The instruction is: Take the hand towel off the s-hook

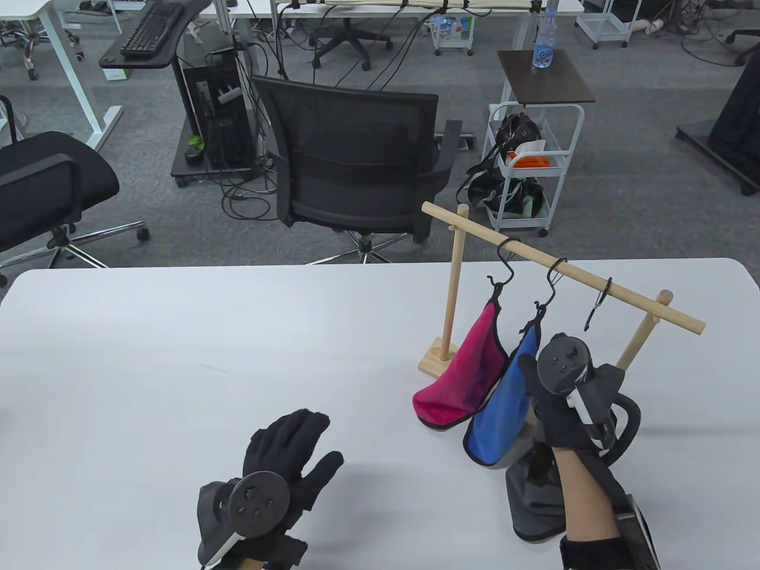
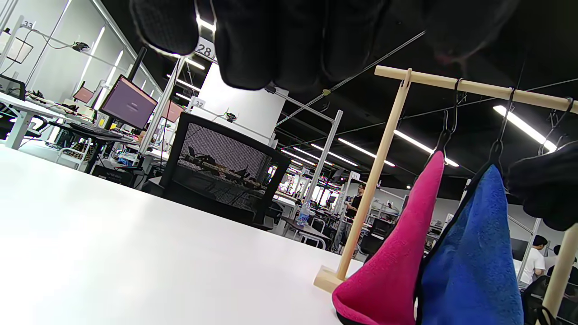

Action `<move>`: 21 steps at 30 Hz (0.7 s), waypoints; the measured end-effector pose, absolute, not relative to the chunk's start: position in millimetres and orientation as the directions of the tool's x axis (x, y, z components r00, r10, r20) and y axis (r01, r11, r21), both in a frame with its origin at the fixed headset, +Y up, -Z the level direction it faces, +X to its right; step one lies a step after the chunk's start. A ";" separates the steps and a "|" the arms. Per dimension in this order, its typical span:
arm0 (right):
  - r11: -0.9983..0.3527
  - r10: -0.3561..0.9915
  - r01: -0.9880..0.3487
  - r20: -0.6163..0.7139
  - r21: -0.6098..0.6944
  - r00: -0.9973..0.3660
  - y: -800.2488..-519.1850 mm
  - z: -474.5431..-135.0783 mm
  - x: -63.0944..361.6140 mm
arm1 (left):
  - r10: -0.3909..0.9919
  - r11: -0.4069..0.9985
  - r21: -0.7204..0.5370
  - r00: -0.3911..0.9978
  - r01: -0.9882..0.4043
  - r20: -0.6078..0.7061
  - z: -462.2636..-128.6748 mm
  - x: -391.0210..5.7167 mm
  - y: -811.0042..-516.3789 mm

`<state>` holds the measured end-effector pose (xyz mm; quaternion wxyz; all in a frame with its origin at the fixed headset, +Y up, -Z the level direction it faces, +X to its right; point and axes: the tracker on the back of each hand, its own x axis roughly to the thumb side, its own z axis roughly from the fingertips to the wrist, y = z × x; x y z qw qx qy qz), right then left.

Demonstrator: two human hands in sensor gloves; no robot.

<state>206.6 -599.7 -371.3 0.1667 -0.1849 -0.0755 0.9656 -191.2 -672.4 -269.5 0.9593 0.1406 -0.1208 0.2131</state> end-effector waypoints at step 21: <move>-0.763 0.617 -0.511 -0.212 -0.395 -0.758 -633.7 -392.1 212.1 | 0.367 0.879 0.206 0.887 -0.429 0.279 -271.2 -191.7 -672.2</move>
